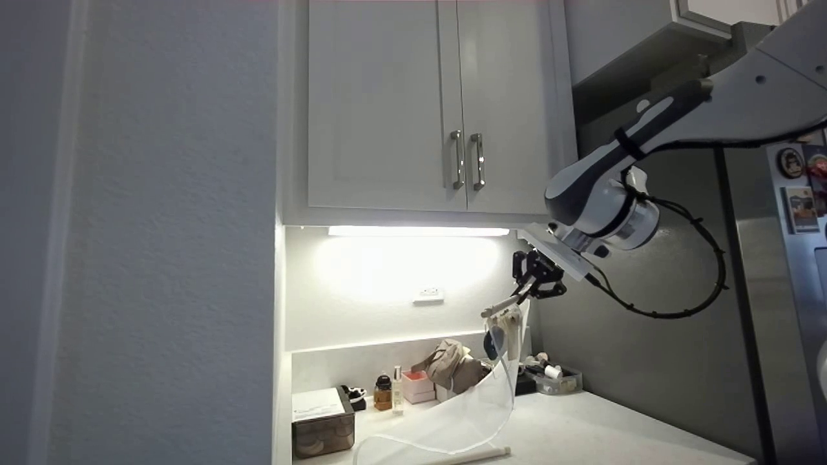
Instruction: Take the bottle on the counter, put it in the kitchen cabinet and close it, then take the blind on the counter and hang it to the wall
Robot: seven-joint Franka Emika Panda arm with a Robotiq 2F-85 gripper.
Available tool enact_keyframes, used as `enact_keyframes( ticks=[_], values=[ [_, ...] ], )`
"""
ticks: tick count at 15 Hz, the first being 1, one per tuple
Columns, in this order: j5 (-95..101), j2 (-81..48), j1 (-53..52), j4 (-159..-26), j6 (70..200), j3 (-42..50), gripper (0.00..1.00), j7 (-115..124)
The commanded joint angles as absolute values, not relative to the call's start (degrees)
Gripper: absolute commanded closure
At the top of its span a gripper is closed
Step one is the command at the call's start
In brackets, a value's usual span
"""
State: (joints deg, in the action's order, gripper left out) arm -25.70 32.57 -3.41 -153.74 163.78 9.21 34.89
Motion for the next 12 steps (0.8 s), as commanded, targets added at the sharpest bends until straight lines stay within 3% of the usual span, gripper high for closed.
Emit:
enact_keyframes(
  ticks=[1,12],
  values=[
    [-29.49,37.64,-2.23,-157.54,164.15,9.3,0.96,30.72],
    [-26.29,34.66,7.82,-158.99,156.18,10.18,0.96,26.51]
  ],
)
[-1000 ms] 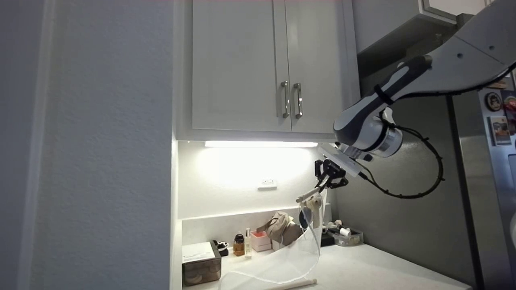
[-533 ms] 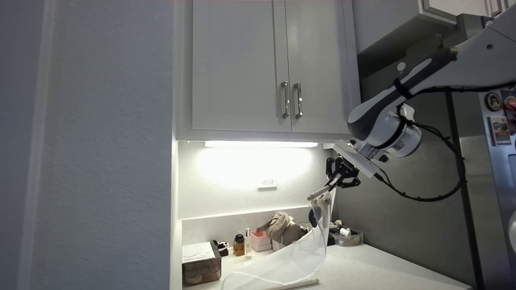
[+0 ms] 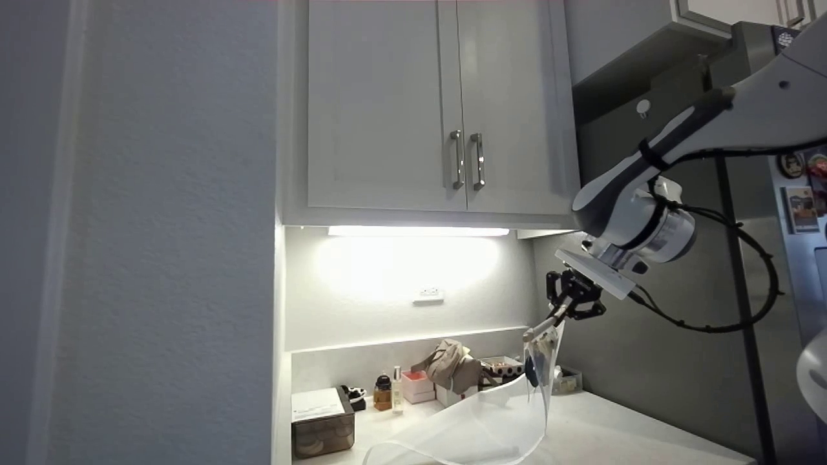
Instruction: Take the bottle on the counter, put it in the kitchen cabinet and close it, then take the blind on the counter and hang it to the wall
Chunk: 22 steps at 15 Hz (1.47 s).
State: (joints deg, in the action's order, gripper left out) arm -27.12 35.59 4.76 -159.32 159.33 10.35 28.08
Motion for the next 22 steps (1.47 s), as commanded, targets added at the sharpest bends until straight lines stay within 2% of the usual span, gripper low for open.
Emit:
enact_keyframes(
  ticks=[1,10,11,12,13,20,22],
  values=[
    [-25.76,33.99,8.84,-158.85,155.17,10.05,0.96,26.35],
    [-18.72,25.27,14.03,-156.84,151.0,8.0,0.96,27.06],
    [-17.58,24.63,14.58,-156.69,150.75,7.39,0.59,27.53],
    [-16.78,24.25,14.78,-156.64,150.77,7.06,0.58,27.73],
    [-15.93,23.9,15.09,-156.38,150.42,6.69,0.53,27.88],
    [-11.42,23.34,16.18,-155.32,149.95,3.08,0.0,30.25],
    [-9.06,23.19,16.99,-154.98,149.86,0.5,0.0,33.25]
  ],
)
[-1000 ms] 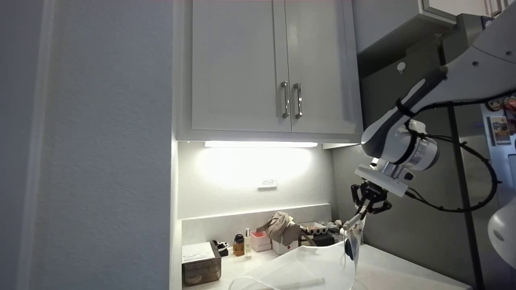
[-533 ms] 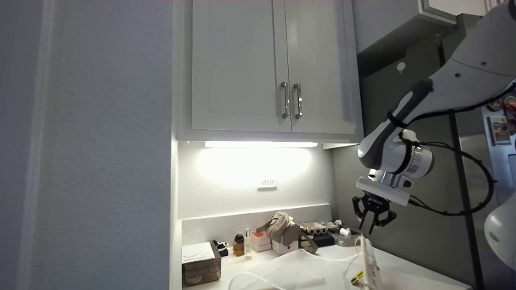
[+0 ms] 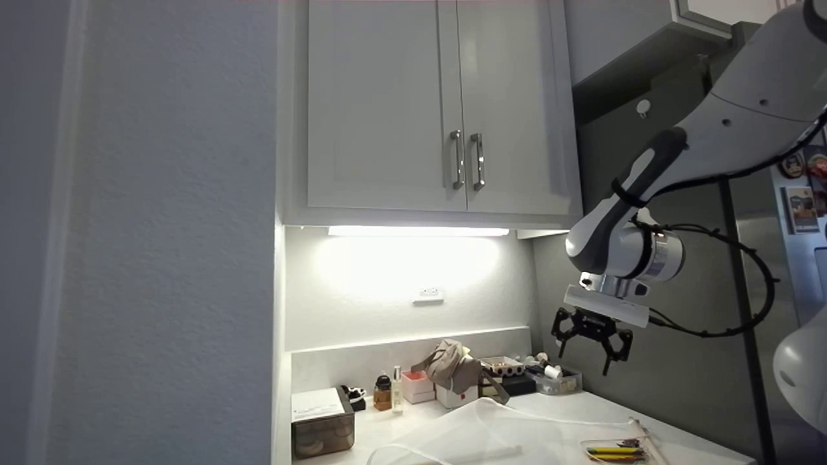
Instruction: Take the bottle on the counter, put it in the kitchen cabinet and close it, then take the blind on the counter and hang it to the wall
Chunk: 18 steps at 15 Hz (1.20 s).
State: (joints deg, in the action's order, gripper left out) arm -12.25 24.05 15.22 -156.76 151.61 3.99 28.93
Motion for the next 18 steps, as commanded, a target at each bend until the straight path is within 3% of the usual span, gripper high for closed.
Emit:
enact_keyframes(
  ticks=[1,10,18],
  values=[
    [-7.58,22.88,17.48,-154.87,150.1,-1.18,0.0,35.46],
    [15.06,16.92,21.19,-152.58,145.32,-13.44,0.0,63.84],
    [30.44,7.17,17.98,-146.72,140.0,-6.75,0.0,75.56]
  ],
)
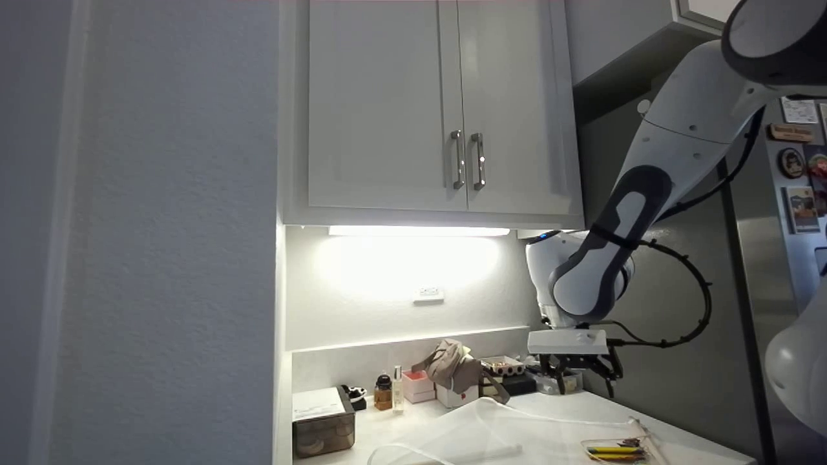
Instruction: Take the bottle on the counter, put it in the kitchen cabinet and close it, then take the blind on the counter and hang it to the wall
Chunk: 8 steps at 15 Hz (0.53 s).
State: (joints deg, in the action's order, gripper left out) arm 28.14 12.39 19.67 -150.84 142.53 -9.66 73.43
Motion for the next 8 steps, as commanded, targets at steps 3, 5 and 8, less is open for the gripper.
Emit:
enact_keyframes(
  ticks=[3,5,8],
  values=[
    [29.0,1.93,15.48,-144.37,139.87,-3.1,0.0,74.42],
    [27.8,-1.05,13.36,-143.1,140.21,-0.89,0.0,73.77],
    [25.97,-4.17,10.03,-141.61,140.72,1.55,0.0,72.86]
  ],
)
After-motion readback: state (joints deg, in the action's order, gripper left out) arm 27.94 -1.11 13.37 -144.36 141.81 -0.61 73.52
